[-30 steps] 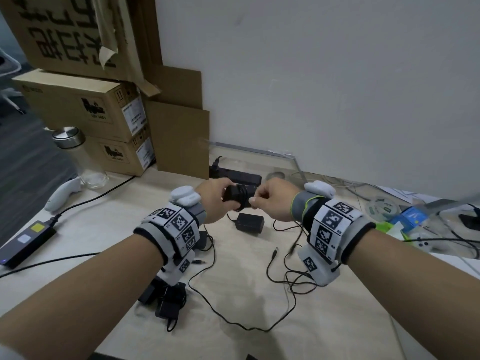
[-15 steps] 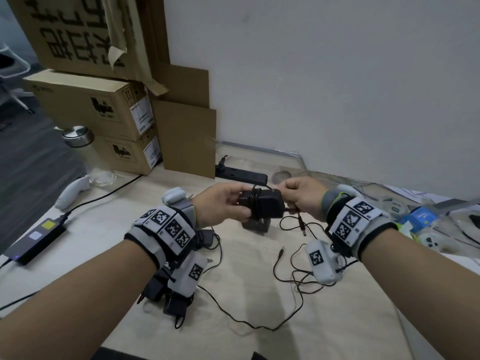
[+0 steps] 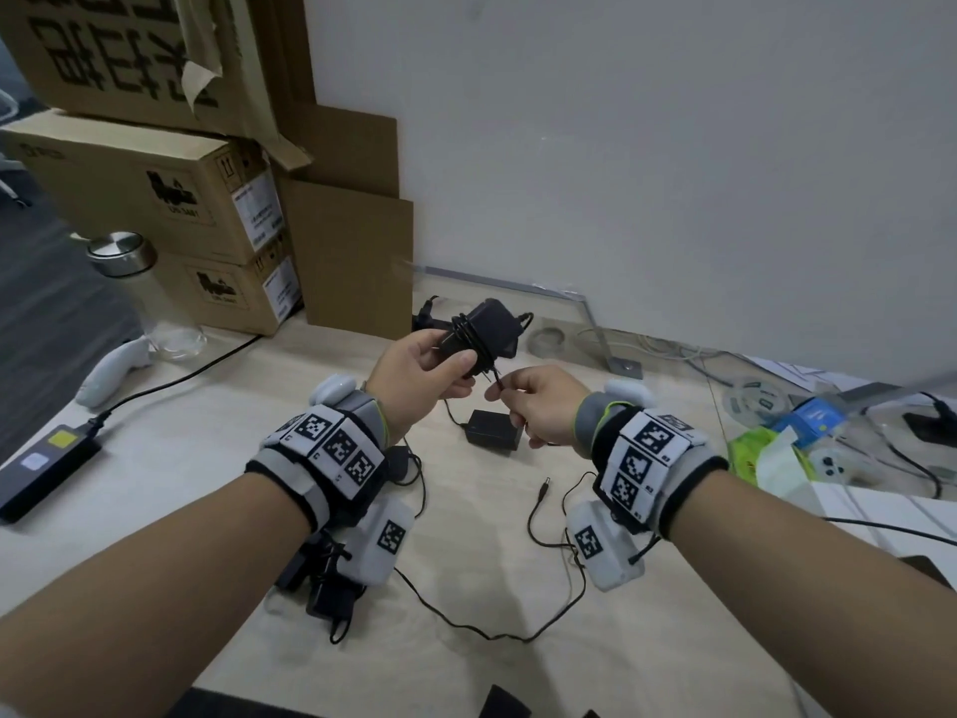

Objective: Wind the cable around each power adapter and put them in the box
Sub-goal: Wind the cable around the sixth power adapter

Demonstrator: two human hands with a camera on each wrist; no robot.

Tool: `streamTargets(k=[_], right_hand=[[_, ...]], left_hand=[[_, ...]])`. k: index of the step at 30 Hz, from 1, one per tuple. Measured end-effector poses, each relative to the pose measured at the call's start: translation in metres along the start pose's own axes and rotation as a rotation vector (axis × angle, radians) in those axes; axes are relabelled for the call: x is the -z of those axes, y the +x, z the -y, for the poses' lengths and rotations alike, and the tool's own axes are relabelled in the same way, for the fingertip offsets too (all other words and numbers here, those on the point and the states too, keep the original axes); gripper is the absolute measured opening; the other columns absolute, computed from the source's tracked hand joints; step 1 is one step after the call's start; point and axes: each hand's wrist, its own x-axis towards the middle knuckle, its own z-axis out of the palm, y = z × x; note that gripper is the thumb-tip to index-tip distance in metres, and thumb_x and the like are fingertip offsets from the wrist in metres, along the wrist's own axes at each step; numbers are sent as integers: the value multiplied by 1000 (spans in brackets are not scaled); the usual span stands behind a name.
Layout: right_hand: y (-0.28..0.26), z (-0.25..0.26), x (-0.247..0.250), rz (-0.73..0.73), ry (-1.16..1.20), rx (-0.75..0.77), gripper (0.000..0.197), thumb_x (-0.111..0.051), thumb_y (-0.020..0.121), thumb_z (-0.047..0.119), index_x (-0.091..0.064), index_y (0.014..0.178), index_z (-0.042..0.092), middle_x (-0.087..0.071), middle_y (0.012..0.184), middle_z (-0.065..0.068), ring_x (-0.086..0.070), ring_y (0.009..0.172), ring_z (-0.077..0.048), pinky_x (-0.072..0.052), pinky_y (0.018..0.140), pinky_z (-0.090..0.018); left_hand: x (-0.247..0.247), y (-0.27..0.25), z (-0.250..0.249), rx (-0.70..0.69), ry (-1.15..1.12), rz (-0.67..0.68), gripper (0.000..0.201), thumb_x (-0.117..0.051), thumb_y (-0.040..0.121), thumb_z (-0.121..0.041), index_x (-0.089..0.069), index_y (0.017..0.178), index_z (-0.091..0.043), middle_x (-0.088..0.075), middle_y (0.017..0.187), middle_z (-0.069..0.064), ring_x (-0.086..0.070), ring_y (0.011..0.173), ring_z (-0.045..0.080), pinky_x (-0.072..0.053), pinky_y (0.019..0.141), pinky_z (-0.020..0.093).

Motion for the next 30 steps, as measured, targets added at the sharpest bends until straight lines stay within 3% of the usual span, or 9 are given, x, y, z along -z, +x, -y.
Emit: streamTargets(k=[6,9,13,15,19,22,24,27,30], right_hand=[[0,-4,1,-57,-84,40,26,-46,96,23,-71,98,26,-53,64,2,-50,62,-16,-46,55,-25],[-2,-6,4,-74,-126,75,25,-48,94,22,-72,93,27,-52,59,8,-48,55,-12,-40,53,-21],[-7,-5,9,-59,-199,120,25,-48,95,20,-72,95,26,-51,58,11,-45,50,-7,-36,51,-19],[-9,-3,11,-47,-247,147,26,-47,96,19,-72,99,25,-51,59,10,-47,53,-9,-37,53,-20],[-13,-3,14,-38,-313,177,26,-47,96,20,-72,102,26,-49,60,17,-45,56,0,-35,55,-17],[-16,-2,16,-40,-322,180,24,-48,96,22,-70,105,27,-51,62,14,-46,55,-3,-38,59,-20],[-16,-3,20,-71,-245,168,19,-51,94,23,-65,106,29,-58,64,9,-49,52,-6,-41,57,-22],[-19,2,32,-135,74,190,6,-59,91,12,-61,91,18,-62,64,-1,-49,48,-16,-47,53,-30],[-20,9,41,-129,388,263,13,-59,91,3,-62,83,13,-63,68,-5,-48,44,-13,-48,49,-27]], left_hand=[[-2,0,2,57,-118,-23,6,-58,93,-11,-60,99,-10,-65,87,15,-68,69,17,-58,65,22],[-1,0,4,115,-169,-3,23,-57,94,-10,-52,117,-5,-65,97,19,-70,77,24,-60,70,27],[1,0,4,161,-163,107,49,-57,93,-4,-39,135,-20,-65,105,18,-70,89,29,-58,83,36],[0,-1,2,156,-149,151,51,-57,93,-3,-39,137,-22,-65,106,16,-69,90,29,-58,85,37],[-1,-1,-2,164,-224,156,42,-55,93,-5,-43,132,-11,-62,107,20,-68,87,30,-60,79,37],[-1,0,-3,184,-263,125,40,-59,90,-5,-46,128,-5,-60,112,28,-68,89,35,-60,75,36],[0,0,-3,190,-295,103,40,-60,89,-4,-47,126,-4,-62,109,27,-69,87,34,-59,75,36],[4,3,-2,212,-363,58,40,-62,87,-7,-49,124,-2,-65,105,24,-69,87,33,-59,76,38],[7,4,-3,235,-415,42,30,-61,87,-9,-54,115,1,-65,103,22,-69,83,30,-60,72,35]])
